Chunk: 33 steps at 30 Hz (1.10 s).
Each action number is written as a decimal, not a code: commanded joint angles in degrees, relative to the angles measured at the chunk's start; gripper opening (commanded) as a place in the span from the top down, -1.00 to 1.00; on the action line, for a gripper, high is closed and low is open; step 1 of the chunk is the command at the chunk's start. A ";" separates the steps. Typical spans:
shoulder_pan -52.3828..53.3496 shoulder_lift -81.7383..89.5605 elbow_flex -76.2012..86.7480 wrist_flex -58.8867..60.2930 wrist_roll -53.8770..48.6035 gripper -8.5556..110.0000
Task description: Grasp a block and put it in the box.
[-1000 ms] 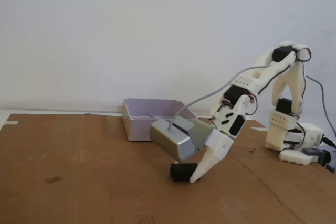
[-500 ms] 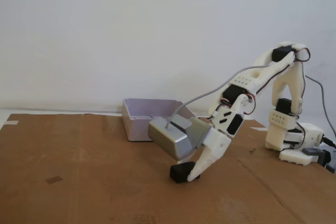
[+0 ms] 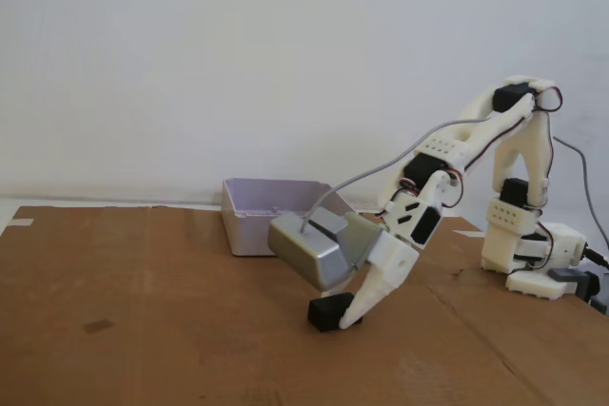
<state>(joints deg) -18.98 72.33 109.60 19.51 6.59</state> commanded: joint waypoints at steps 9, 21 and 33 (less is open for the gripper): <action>-0.79 4.31 -4.92 -1.76 0.44 0.64; -0.70 5.80 -4.48 -1.67 0.44 0.75; 0.18 8.17 -8.09 -1.67 0.26 0.75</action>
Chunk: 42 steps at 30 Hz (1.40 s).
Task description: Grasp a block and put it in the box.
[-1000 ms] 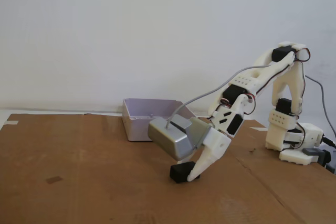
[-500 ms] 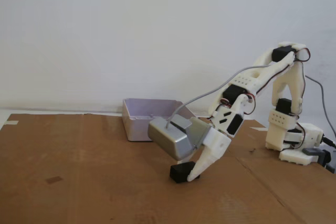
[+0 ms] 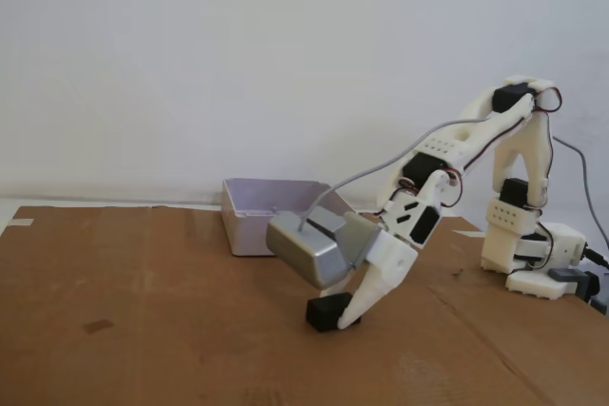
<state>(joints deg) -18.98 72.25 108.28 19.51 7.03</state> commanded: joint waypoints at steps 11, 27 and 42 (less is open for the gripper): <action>5.01 15.03 -5.98 -1.05 -0.35 0.75; 19.78 22.85 -5.80 -1.05 -0.35 0.75; 31.46 22.15 -5.36 -1.05 -0.44 0.75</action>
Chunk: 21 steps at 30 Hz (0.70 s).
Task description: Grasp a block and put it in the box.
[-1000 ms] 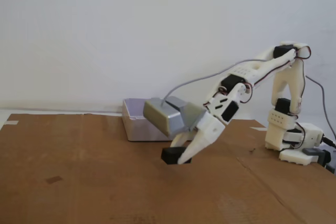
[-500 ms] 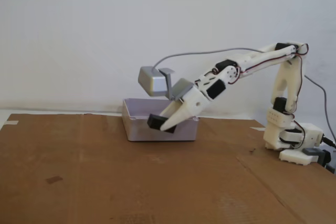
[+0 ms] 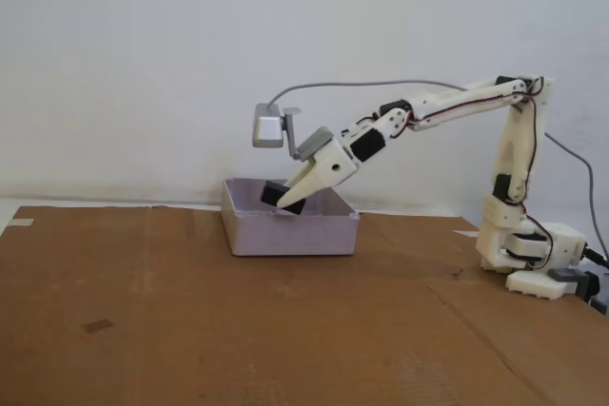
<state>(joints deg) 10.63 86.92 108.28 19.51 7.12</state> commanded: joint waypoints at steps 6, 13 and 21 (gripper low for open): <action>5.45 7.56 -2.72 -1.23 -0.53 0.75; 9.76 7.38 -2.64 -1.14 -0.53 0.75; 13.71 4.75 -1.05 -1.41 -0.53 0.75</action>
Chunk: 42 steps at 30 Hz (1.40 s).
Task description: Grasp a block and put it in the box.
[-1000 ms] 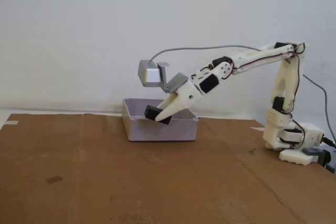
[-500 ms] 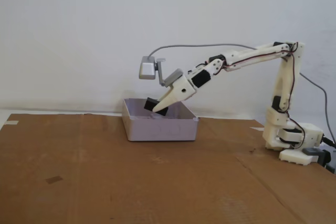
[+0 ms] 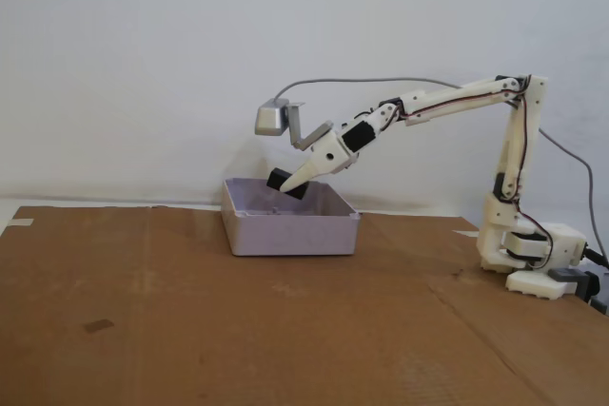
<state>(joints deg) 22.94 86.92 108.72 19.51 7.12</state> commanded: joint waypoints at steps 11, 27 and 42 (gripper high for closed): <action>3.25 -0.79 -2.29 -1.67 -0.53 0.75; 2.55 -7.21 -2.55 -1.85 -0.44 0.75; 2.46 -9.76 -2.46 -5.80 -0.53 0.74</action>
<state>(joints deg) 25.93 74.88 108.90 16.44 7.12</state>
